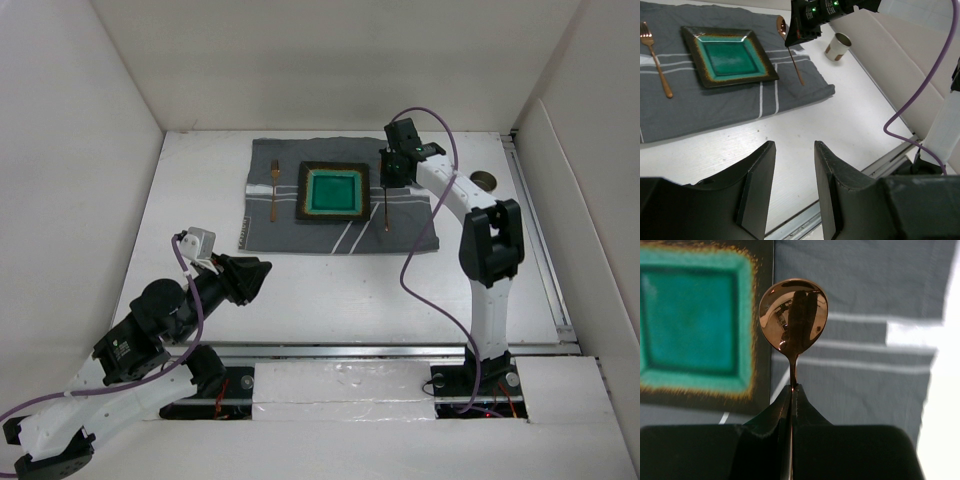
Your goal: Set the dinner table for one person
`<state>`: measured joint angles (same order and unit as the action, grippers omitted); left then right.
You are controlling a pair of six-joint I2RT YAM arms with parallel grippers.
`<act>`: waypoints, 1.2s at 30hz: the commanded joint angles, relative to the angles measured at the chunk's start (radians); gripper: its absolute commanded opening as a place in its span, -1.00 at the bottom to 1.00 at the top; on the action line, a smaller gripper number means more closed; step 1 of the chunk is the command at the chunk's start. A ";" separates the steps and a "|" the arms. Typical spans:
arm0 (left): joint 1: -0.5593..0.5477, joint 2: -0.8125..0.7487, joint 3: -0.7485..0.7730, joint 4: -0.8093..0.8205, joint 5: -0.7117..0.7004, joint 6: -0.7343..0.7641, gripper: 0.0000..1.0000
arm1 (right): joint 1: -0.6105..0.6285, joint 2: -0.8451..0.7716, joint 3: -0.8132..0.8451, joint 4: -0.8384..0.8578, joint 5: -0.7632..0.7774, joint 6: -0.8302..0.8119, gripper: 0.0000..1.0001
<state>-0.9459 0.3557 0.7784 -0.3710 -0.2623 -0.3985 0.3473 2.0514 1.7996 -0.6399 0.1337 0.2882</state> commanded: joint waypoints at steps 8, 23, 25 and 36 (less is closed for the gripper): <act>0.004 0.095 0.015 -0.009 -0.118 -0.020 -0.33 | -0.060 0.228 0.314 -0.101 -0.114 -0.076 -1.00; 0.004 0.138 0.015 -0.014 -0.126 -0.023 -0.33 | -0.091 0.358 0.449 -0.130 -0.120 -0.064 -1.00; 0.004 0.140 0.015 -0.016 -0.130 -0.023 -0.33 | -0.091 0.371 0.455 -0.129 -0.125 -0.060 -1.00; 0.004 0.143 0.015 -0.016 -0.135 -0.025 -0.33 | -0.110 0.403 0.451 -0.112 -0.114 -0.044 -1.00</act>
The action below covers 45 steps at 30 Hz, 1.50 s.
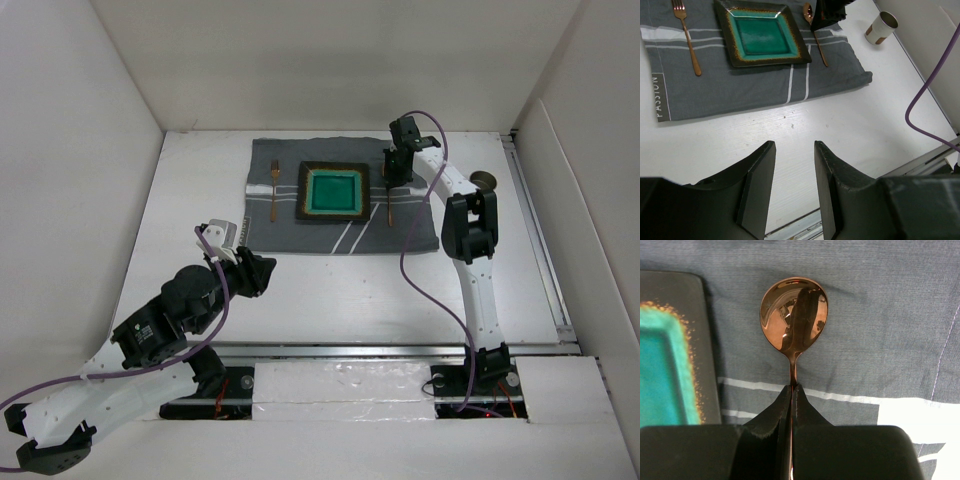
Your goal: Set the dinner table for one person
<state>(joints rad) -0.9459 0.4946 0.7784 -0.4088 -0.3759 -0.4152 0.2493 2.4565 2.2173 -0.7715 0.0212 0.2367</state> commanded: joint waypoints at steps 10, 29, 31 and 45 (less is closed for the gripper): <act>0.004 0.016 0.016 0.019 -0.020 -0.007 -0.33 | -0.022 -0.068 -0.002 0.061 -0.014 0.013 -0.57; 0.004 -0.004 0.013 0.030 0.003 0.001 -0.33 | -0.258 -0.629 -0.521 0.432 0.080 0.064 -0.79; 0.004 -0.005 0.012 0.027 -0.003 -0.002 -0.33 | -0.310 -0.633 -0.571 0.477 0.077 0.058 -0.40; 0.004 0.028 0.015 0.031 0.011 0.006 -0.33 | -0.380 -0.481 -0.559 0.459 0.080 -0.008 -0.23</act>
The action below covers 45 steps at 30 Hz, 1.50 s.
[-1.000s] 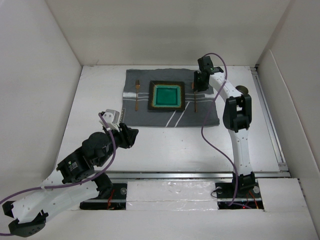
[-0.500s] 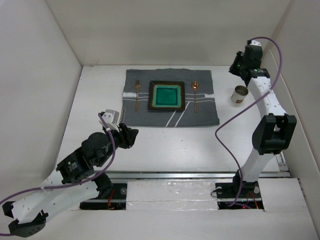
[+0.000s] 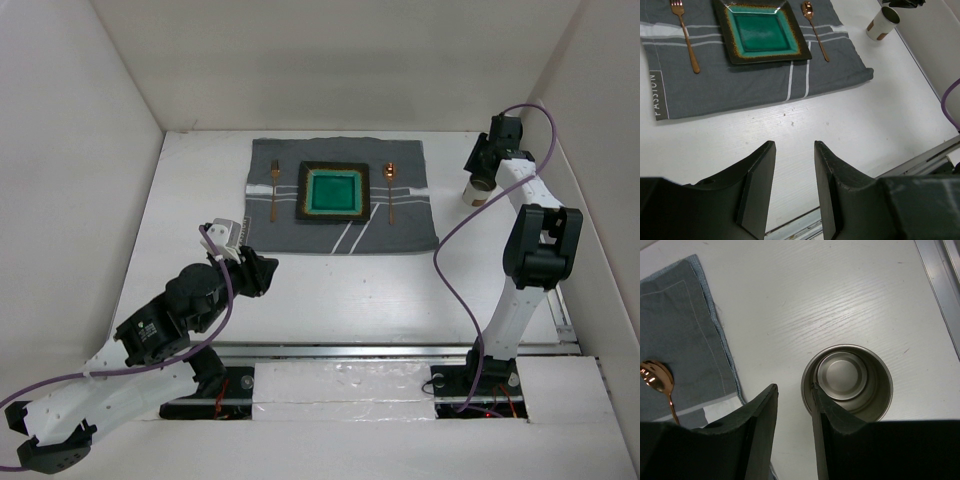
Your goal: Set the dinner table for one person
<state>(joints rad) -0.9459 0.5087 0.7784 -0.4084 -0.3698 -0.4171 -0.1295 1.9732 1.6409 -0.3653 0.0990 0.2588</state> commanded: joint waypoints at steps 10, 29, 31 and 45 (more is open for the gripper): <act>0.004 0.027 0.013 0.030 -0.003 0.008 -0.32 | -0.001 0.124 0.089 0.005 0.007 -0.038 -0.27; 0.004 0.048 0.016 0.026 -0.018 0.005 -0.32 | 0.195 0.265 0.587 -0.159 0.079 -0.150 -1.00; 0.004 0.054 0.019 0.025 -0.024 0.006 -0.32 | 0.232 0.340 0.790 -0.254 0.073 -0.161 -1.00; 0.004 0.051 0.016 0.020 -0.038 0.001 -0.32 | 0.324 0.582 1.021 -0.181 0.033 -0.178 -1.00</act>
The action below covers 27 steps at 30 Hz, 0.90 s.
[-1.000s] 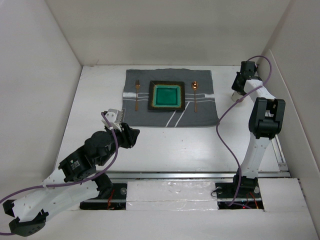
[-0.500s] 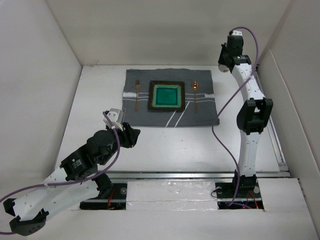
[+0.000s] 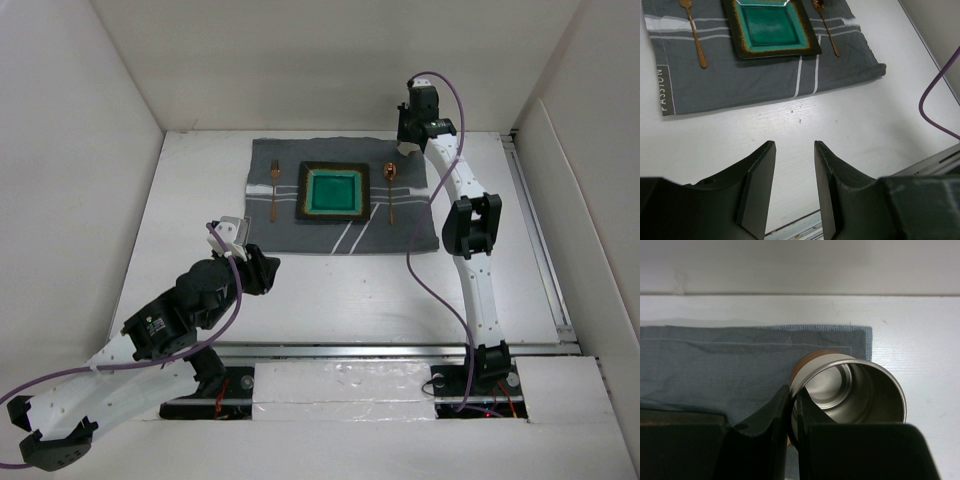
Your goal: Set the dinner table for one person
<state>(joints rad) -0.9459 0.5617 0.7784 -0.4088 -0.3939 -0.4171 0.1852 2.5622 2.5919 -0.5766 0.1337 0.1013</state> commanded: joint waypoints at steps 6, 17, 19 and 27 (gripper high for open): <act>0.004 -0.011 0.015 0.028 -0.013 0.003 -0.32 | 0.010 0.021 0.039 0.044 0.012 -0.023 -1.00; 0.004 -0.005 0.016 0.025 -0.019 0.001 -0.32 | 0.000 0.061 0.050 0.037 -0.002 -0.020 -0.84; 0.004 -0.003 0.016 0.022 -0.019 0.000 -0.32 | 0.000 0.069 0.060 0.031 0.000 -0.020 -0.73; 0.004 -0.005 0.019 0.024 -0.020 0.000 -0.33 | 0.000 0.049 0.020 0.043 -0.013 -0.008 -0.38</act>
<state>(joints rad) -0.9459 0.5591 0.7784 -0.4091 -0.3977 -0.4171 0.1848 2.6190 2.6038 -0.5739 0.1326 0.0967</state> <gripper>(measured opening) 0.338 0.302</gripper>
